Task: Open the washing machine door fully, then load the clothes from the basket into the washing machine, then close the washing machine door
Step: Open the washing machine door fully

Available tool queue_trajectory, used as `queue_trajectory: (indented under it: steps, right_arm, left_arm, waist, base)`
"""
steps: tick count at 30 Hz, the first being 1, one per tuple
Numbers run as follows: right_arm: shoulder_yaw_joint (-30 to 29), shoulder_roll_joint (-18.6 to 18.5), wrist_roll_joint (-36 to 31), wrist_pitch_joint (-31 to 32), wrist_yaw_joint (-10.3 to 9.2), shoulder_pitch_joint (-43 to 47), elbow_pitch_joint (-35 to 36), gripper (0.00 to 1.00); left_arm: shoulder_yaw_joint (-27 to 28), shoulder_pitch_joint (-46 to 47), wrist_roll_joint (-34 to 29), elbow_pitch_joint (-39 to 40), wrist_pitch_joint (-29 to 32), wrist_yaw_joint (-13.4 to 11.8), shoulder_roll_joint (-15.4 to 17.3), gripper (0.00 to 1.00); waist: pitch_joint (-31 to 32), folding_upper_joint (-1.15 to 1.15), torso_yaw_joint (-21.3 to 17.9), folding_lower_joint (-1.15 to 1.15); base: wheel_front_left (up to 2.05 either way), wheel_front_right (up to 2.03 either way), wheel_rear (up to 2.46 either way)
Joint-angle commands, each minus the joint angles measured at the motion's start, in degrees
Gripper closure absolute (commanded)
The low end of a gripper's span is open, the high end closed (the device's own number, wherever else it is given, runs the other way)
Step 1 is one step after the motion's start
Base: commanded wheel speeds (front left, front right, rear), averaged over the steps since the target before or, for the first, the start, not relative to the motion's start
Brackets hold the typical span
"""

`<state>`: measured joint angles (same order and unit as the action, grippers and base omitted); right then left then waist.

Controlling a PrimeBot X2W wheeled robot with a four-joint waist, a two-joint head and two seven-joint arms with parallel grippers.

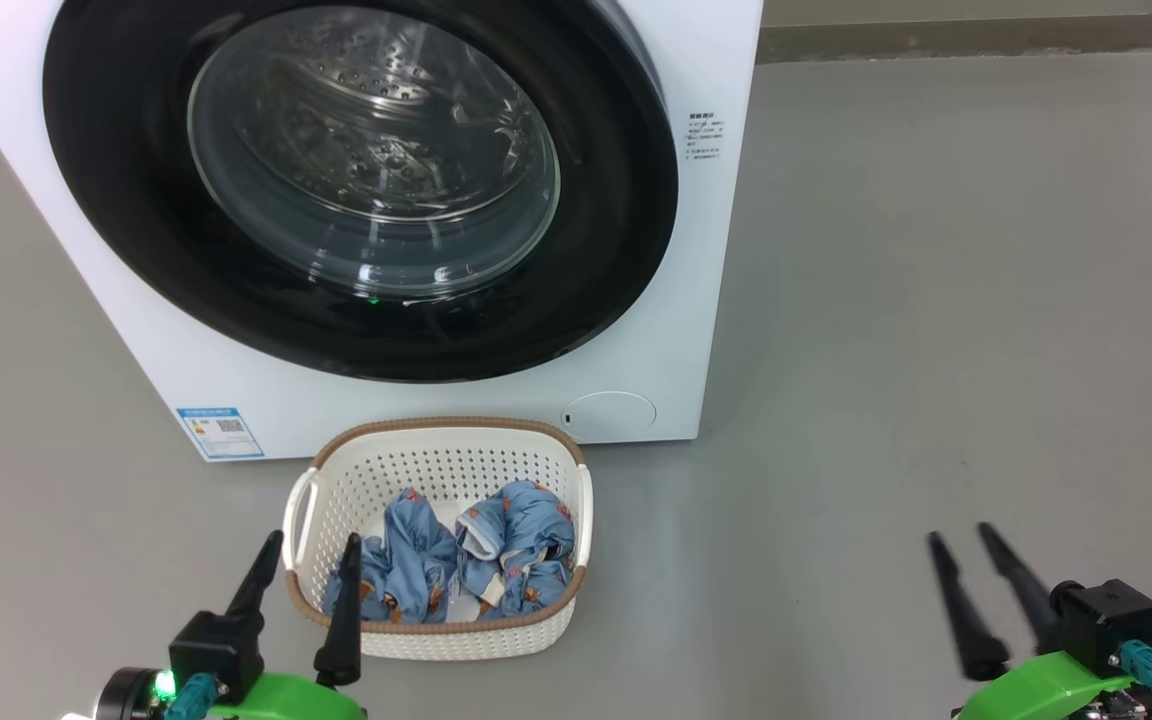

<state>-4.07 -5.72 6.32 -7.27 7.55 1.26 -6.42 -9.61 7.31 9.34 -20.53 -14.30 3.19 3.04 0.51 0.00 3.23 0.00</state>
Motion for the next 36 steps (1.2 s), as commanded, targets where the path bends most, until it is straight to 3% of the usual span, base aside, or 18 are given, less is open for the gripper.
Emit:
queue_trajectory:
  steps: [1, 10, 18, 26, 36]
  right_arm:
    - [1.54, -0.82, 0.35, -0.77, -0.06, -1.77, 1.67, 1.00]
    - [2.02, -1.03, 1.44, -0.45, -0.06, -2.01, 1.89, 1.00]
    - [1.10, -0.32, 13.70, 1.54, -0.06, -6.13, 0.85, 1.00]
    - [-1.88, 0.13, 35.55, 7.33, -0.06, -16.21, -3.61, 1.00]
    - [-11.45, 0.98, 65.71, 20.10, -0.06, -33.04, -13.79, 1.00]
  left_arm:
    - [1.88, 1.86, -0.39, 1.66, -0.70, -0.55, 0.70, 0.00]
    - [1.82, 2.07, -0.54, 2.02, -0.70, -0.49, 0.56, 0.00]
    - [1.33, 3.20, -0.44, 3.38, -0.70, -0.41, 0.33, 0.00]
    - [0.00, 5.62, -0.20, 5.72, -0.70, -0.91, 0.03, 0.00]
    - [-2.13, 9.63, 0.46, 7.46, -0.70, -1.75, -0.13, 0.00]
  waist:
    - [-0.09, 0.00, 0.08, 0.00]
    - [-0.76, 0.00, 0.52, 0.00]
    - [-3.80, 0.00, 1.56, 0.00]
    - [-9.84, 0.00, 3.48, 0.00]
    - [-17.26, 0.00, 6.48, 0.00]
  base:
    - [0.00, 0.00, 0.00]
    - [0.00, 0.00, 0.00]
    - [0.00, 0.00, 0.00]
    - [0.00, 0.00, 0.00]
    - [0.00, 0.00, 0.00]
